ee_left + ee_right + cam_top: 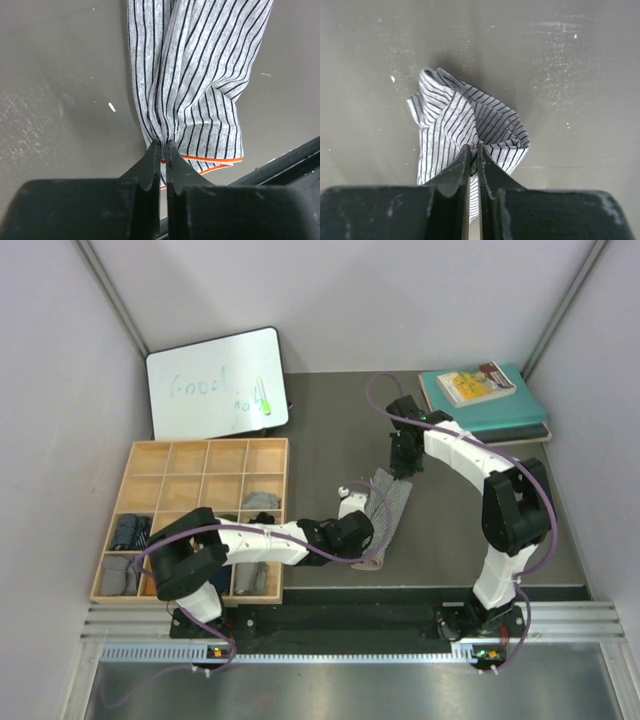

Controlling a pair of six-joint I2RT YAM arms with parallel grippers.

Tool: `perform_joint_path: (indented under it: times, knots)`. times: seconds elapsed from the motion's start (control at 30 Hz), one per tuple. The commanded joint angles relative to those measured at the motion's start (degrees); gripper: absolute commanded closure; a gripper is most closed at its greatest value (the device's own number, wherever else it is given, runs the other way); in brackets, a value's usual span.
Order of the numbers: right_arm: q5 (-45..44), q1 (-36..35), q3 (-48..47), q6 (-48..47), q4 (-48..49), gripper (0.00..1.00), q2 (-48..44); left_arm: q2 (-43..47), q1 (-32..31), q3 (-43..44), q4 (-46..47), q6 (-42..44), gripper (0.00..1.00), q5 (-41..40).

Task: Roll the underwear
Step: Fold the underwear at the center of the board.

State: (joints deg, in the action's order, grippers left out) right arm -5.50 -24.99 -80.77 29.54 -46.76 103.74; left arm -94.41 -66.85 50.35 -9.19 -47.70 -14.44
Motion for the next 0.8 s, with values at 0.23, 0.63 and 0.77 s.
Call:
perform_joint_path:
  times: [0.23,0.63,0.77]
  knots:
    - [-2.0,-2.6,-4.9,-0.4,0.1,1.0,0.5,9.4,-0.7,-4.8,1.1,-1.8,1.0,-4.2]
    - [-1.1,-4.3,-8.7,-0.9,0.6,1.0,5.7,12.3,-1.5,-8.0,1.6,-3.2,1.0,-3.1]
    - [0.0,-4.4,-9.0,-1.2,-0.3,0.86,6.1,11.4,-1.7,-7.8,1.6,-3.4,1.0,-2.4]
